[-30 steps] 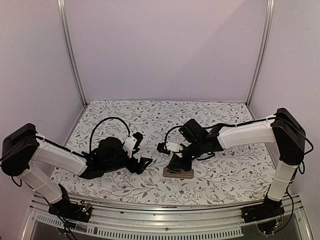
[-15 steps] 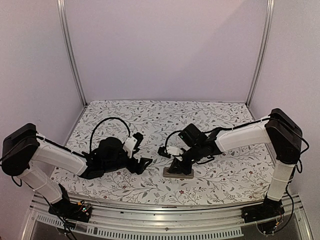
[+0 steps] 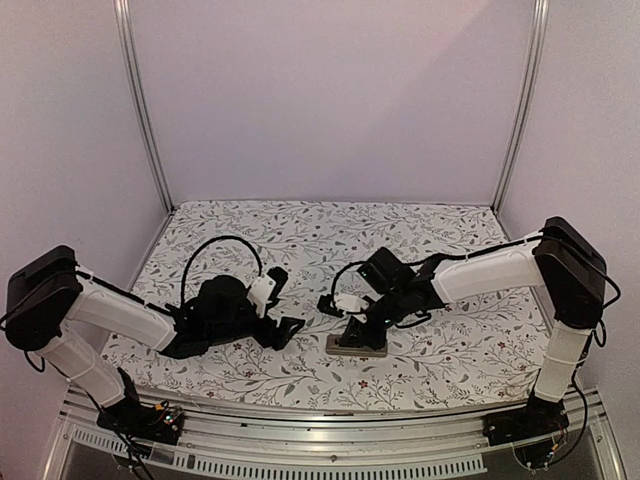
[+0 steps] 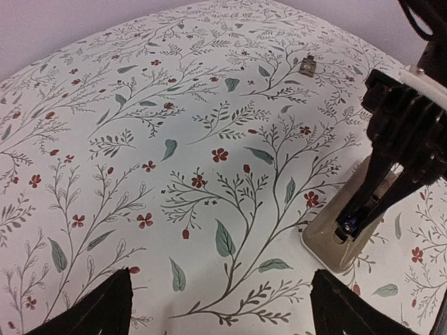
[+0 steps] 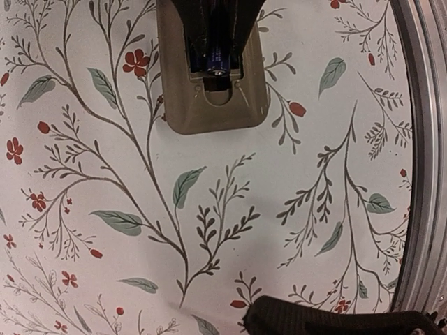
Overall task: Load the batteries into the remote control
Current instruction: Place the battery in the battery compartment.
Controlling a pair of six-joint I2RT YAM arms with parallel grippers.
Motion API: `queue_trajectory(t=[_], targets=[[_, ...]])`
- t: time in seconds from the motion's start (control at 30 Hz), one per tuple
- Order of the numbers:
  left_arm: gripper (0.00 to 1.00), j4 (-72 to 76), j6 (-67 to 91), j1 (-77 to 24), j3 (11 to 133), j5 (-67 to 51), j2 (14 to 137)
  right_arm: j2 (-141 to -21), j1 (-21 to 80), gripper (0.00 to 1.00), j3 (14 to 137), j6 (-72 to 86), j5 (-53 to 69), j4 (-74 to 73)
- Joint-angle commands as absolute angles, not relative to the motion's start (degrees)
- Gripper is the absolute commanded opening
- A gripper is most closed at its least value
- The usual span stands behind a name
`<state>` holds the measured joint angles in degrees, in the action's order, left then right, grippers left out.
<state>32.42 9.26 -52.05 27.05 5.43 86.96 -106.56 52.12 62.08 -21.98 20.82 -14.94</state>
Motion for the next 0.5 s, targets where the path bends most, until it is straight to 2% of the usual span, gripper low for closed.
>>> queue_trajectory(t=[0.0,0.47], targets=[[0.88,33.7,7.9,-51.6,27.5,4.7,88.9,-106.1,52.3,0.01,61.6,-23.4,18.5,-22.1],[0.87,34.9,4.1,-54.1,29.6,5.3,92.9,-106.7,52.8,0.17,64.6,-24.7,19.8,-23.3]])
